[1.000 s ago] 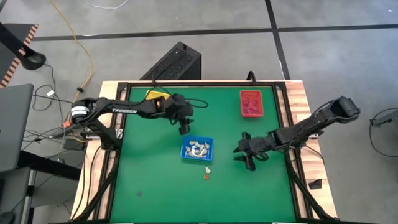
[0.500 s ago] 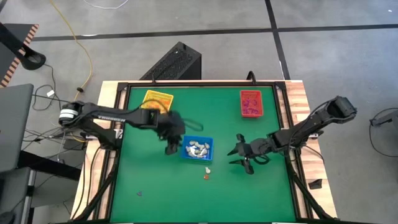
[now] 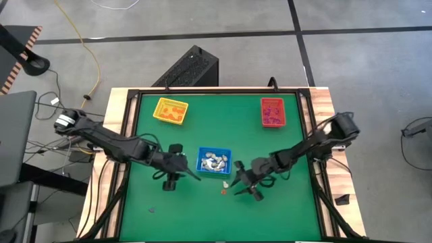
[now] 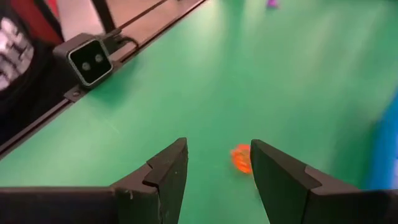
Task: Sort Halloween decoration
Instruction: Put the purple witch hat toy into the red bin
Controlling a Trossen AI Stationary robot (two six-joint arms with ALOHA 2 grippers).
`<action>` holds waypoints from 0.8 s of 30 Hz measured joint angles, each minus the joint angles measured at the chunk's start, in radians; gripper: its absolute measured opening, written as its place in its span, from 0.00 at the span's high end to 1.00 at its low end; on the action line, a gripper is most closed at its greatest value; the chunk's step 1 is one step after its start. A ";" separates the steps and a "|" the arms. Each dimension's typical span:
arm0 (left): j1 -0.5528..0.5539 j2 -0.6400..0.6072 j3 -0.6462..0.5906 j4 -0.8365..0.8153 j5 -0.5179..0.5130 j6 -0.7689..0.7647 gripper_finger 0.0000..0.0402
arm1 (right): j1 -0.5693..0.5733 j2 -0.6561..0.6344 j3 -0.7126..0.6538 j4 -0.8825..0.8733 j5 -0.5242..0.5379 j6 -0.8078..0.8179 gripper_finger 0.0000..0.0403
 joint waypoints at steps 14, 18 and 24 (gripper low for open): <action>-0.107 -0.062 -0.169 0.022 0.252 -0.270 0.66 | 0.051 0.225 0.245 -0.098 0.037 -0.018 0.49; -0.197 -0.061 -0.188 0.024 0.255 -0.403 0.66 | 0.052 0.256 0.264 -0.100 0.065 -0.032 0.49; -0.368 -0.061 -0.190 0.023 0.199 -0.538 0.66 | 0.062 0.253 0.268 -0.104 0.174 -0.055 0.49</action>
